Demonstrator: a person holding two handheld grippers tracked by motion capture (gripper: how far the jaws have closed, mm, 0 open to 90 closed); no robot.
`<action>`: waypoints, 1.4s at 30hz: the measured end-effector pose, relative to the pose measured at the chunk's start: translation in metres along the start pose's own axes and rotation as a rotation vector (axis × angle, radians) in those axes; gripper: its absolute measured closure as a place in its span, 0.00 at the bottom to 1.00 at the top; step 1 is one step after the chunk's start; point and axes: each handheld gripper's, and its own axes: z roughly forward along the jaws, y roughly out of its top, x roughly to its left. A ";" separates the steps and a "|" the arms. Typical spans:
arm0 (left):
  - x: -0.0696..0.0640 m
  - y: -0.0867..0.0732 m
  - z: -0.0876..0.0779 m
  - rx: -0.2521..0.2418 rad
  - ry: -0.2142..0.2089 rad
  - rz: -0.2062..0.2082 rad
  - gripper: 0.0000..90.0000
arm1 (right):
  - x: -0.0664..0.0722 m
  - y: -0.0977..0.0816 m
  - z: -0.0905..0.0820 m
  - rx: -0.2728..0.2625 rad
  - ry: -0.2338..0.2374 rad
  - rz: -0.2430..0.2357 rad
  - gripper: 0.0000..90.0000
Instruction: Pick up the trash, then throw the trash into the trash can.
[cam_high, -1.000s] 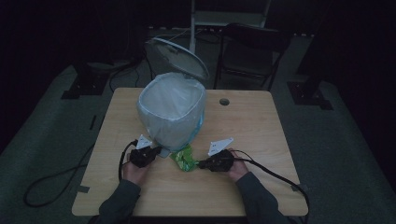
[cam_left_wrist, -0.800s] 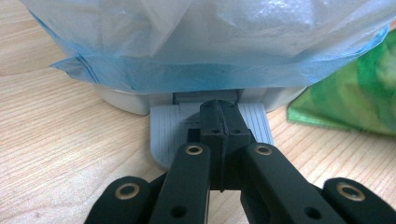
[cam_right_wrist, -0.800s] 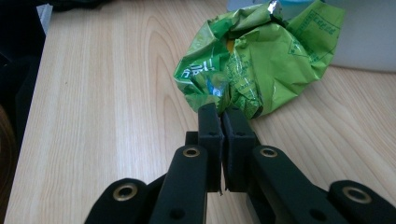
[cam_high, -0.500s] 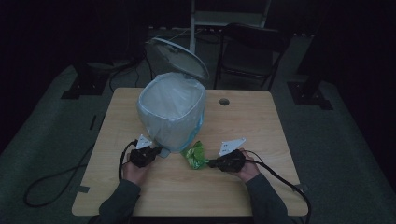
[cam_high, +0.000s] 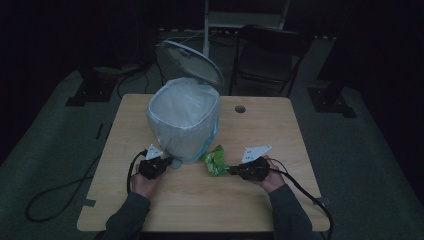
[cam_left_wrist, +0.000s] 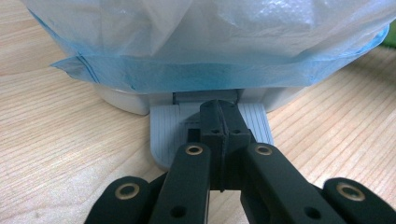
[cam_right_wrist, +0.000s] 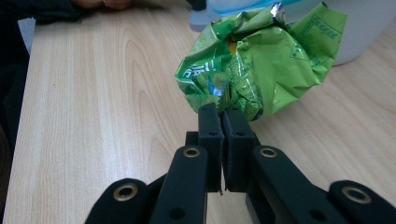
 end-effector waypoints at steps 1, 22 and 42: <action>0.000 0.000 0.000 0.000 0.000 0.000 1.00 | -0.001 0.000 -0.002 -0.004 -0.004 -0.001 0.97; 0.000 0.000 0.000 -0.001 0.000 -0.001 1.00 | -0.007 0.003 -0.028 -0.040 -0.061 -0.001 0.97; 0.000 0.000 0.000 -0.001 -0.001 -0.005 1.00 | -0.011 0.021 -0.058 -0.076 -0.142 -0.028 0.97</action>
